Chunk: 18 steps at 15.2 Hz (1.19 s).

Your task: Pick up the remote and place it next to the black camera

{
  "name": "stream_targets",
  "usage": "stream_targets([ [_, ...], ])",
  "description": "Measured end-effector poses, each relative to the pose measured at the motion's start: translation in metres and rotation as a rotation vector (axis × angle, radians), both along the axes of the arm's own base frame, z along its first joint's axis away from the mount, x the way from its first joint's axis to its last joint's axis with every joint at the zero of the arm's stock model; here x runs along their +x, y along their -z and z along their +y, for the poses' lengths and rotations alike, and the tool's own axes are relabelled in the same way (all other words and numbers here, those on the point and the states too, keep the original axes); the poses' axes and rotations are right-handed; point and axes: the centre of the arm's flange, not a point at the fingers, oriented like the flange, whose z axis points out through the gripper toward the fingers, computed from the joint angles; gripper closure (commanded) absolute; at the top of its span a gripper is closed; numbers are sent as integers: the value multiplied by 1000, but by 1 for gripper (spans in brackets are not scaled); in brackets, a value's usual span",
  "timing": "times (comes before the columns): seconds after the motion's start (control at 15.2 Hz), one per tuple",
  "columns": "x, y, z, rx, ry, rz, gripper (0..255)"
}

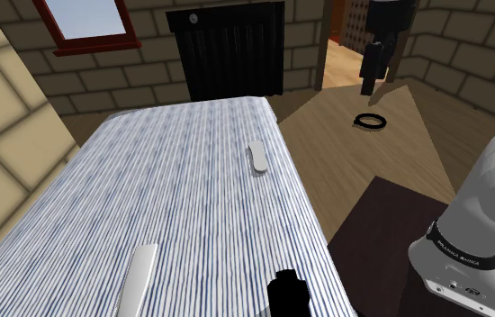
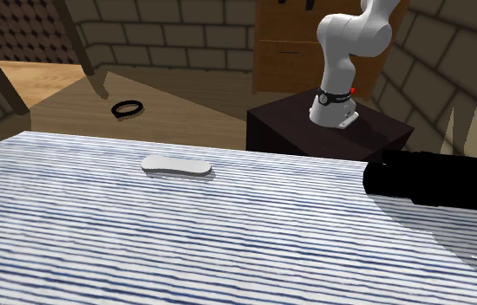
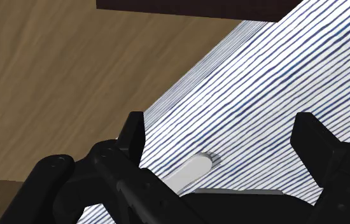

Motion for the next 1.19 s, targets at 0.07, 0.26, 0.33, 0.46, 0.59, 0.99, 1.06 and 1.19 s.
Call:
stream_targets([
  [0.07,0,0,0,0,0,0,0],
  [0.26,19,20,4,1,37,-1,0],
  [0.33,29,27,5,2,53,-2,0],
  [0.46,51,43,11,3,88,-4,0],
  [0.59,64,62,13,4,124,-7,0],
  [0.99,125,117,20,8,231,-14,0],
  [1.06,134,125,21,9,249,-16,0],
  [1.19,153,141,18,10,285,-19,0],
])
